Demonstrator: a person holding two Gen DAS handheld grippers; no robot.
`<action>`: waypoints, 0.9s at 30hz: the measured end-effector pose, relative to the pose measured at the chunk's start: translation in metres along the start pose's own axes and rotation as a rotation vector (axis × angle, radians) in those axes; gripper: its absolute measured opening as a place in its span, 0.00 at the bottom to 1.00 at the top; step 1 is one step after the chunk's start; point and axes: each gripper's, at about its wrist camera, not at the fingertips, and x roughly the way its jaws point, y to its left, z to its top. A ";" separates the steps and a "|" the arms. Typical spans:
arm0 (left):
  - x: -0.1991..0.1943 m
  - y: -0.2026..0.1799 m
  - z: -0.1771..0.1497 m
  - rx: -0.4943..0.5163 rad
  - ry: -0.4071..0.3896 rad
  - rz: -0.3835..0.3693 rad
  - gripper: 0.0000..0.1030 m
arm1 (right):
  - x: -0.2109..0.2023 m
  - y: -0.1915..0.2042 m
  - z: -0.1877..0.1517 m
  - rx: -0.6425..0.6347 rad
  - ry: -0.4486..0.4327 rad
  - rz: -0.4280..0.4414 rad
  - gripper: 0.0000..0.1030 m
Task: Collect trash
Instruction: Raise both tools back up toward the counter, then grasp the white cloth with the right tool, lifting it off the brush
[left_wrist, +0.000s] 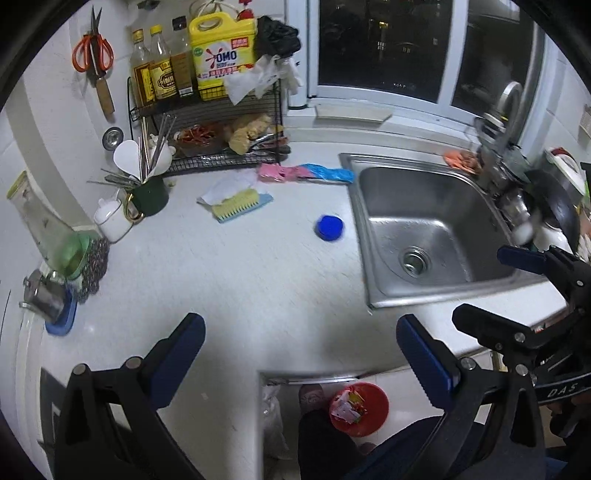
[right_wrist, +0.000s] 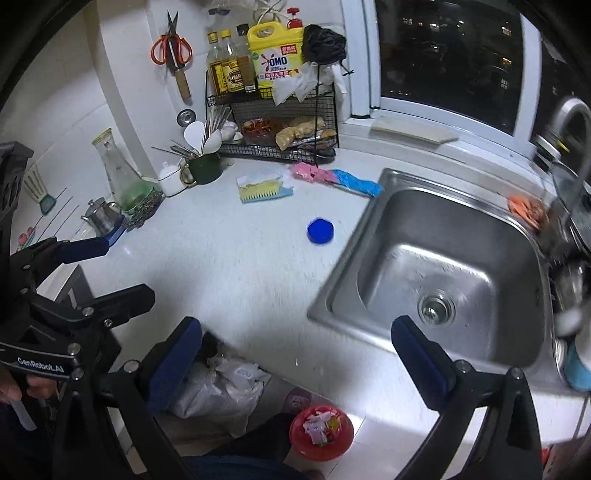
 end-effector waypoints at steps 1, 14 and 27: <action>0.007 0.007 0.009 0.002 0.004 -0.001 1.00 | 0.007 0.000 0.009 -0.002 0.005 0.000 1.00; 0.088 0.112 0.091 -0.055 0.066 -0.013 1.00 | 0.098 0.009 0.111 -0.038 0.084 -0.005 1.00; 0.173 0.210 0.111 -0.221 0.196 0.075 1.00 | 0.228 0.057 0.190 -0.157 0.234 0.106 1.00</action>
